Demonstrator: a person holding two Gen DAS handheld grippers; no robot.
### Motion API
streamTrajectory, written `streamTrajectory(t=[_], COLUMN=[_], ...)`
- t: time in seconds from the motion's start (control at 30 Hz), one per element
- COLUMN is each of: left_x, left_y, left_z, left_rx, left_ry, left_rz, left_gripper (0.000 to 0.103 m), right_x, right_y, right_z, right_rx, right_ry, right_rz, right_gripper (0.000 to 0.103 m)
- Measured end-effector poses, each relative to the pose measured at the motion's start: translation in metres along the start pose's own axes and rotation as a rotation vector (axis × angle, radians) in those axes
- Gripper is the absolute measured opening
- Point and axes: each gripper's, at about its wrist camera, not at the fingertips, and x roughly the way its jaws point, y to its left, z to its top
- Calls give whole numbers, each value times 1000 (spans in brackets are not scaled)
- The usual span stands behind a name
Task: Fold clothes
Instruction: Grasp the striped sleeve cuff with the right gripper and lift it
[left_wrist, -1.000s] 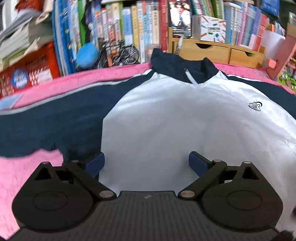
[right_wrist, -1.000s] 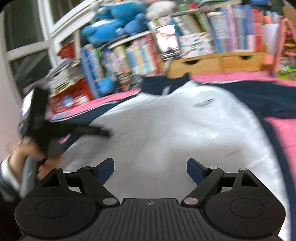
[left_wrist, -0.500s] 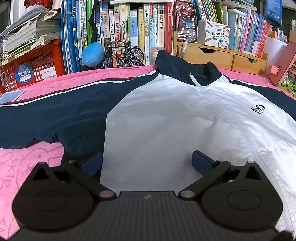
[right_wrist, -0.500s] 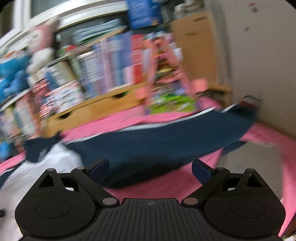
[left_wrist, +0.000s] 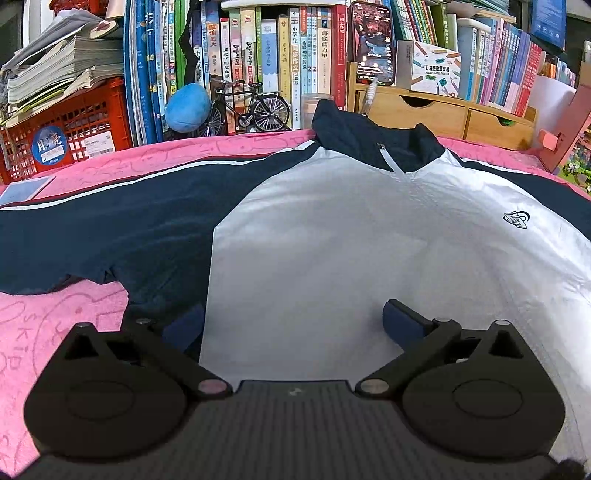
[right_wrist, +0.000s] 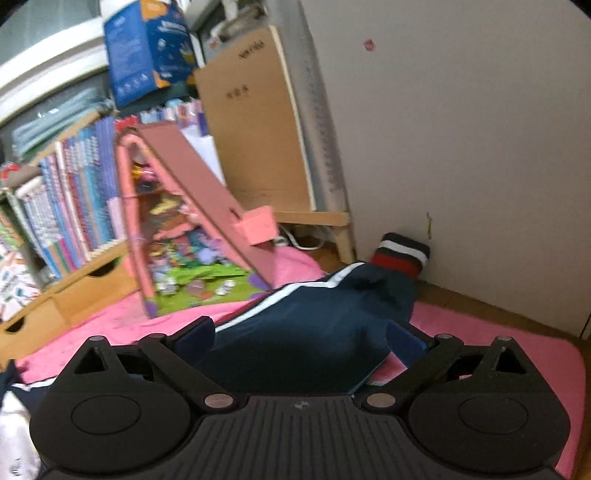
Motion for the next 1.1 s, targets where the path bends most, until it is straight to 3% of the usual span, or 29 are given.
streamTrajectory(t=[0.23, 0.37, 0.43, 0.53, 0.57, 0.6, 0.63, 0.73, 0.87, 1.0, 1.1], left_x=[1, 1, 1, 2, 2, 2, 2, 2, 2, 2, 2], left_y=[1, 1, 1, 1, 1, 1, 1, 0, 1, 1, 1], left_z=[0, 0, 0, 0, 0, 0, 0, 0, 0, 0, 0], left_rx=[-6, -8, -9, -11, -12, -12, -13, -15, -16, -17, -19], left_ry=[-1, -3, -3, -4, -4, -4, -4, -4, -4, -5, -5], left_rz=[3, 5, 7, 9, 9, 10, 11, 12, 12, 13, 14], left_gripper=[103, 103, 103, 103, 103, 103, 103, 103, 103, 103, 103], right_x=[43, 72, 82, 87, 84, 82, 77, 56, 20, -23, -54], right_y=[-19, -28, -29, -28, -26, -25, -22, -8, 29, 108, 181], right_z=[2, 5, 5, 4, 4, 4, 5, 10, 17, 11, -15], right_rx=[20, 26, 17, 25, 33, 39, 40, 34, 9, -100, -243], right_ry=[60, 129, 151, 146, 134, 122, 105, 52, 1, -21, -3], right_rz=[-131, -127, -125, -147, -159, -169, -166, -90, 86, 352, 561], right_gripper=[100, 100, 94, 48, 27, 17, 13, 10, 9, 9, 9])
